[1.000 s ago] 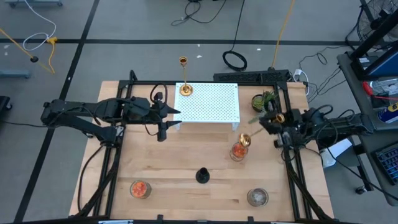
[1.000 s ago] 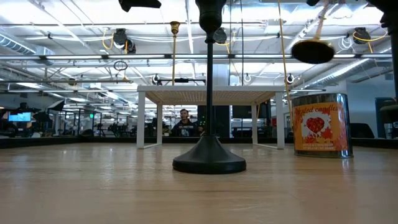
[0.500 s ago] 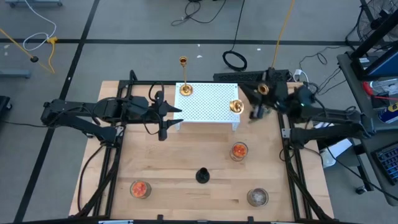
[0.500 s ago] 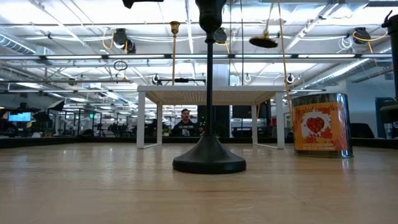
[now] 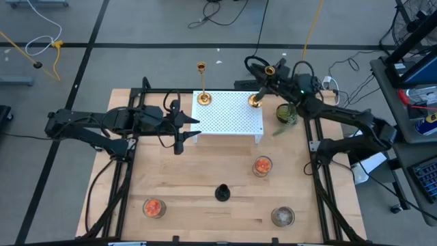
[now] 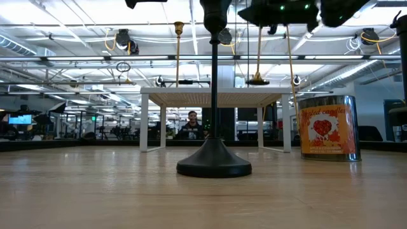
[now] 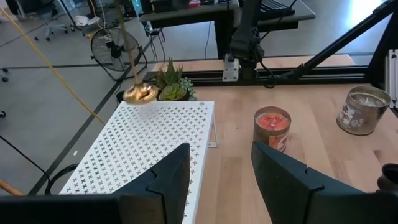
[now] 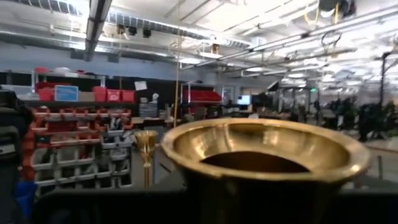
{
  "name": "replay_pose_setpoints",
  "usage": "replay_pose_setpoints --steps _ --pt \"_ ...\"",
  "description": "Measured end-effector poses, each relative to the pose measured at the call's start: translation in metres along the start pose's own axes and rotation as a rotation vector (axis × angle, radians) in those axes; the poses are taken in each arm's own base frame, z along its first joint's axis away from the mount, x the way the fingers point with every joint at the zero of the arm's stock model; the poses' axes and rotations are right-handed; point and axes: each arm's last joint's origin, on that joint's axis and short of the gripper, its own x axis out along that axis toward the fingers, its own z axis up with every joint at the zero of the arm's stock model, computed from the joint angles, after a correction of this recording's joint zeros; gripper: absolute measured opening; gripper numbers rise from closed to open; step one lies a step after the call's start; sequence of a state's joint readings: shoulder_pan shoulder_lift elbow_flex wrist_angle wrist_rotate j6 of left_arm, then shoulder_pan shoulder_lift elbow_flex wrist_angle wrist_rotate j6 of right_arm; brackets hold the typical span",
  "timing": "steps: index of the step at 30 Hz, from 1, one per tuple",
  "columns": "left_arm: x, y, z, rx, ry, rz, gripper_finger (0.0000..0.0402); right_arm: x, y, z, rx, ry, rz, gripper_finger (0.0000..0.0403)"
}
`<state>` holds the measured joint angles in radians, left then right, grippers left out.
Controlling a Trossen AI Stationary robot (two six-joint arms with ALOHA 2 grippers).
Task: Pick & Place candle stick holders
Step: Put the golden candle holder on the shelf
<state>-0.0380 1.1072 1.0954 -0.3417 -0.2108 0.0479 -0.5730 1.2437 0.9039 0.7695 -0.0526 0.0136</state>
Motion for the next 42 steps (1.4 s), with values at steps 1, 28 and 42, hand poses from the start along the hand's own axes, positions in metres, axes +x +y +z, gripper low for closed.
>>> replay_pose_setpoints --steps 1,28,42 --pt "0.000 0.000 0.000 0.000 0.000 0.000 0.0179 0.002 -0.003 -0.005 0.016 0.012 -0.006 0.0045" --pt "0.000 0.000 -0.001 -0.003 0.006 -0.003 0.0179 0.017 -0.017 -0.039 0.010 0.054 -0.099 0.0062" --pt "-0.001 -0.003 -0.009 -0.012 0.092 -0.016 0.0179 0.016 -0.017 -0.041 -0.015 0.093 -0.096 0.0154"
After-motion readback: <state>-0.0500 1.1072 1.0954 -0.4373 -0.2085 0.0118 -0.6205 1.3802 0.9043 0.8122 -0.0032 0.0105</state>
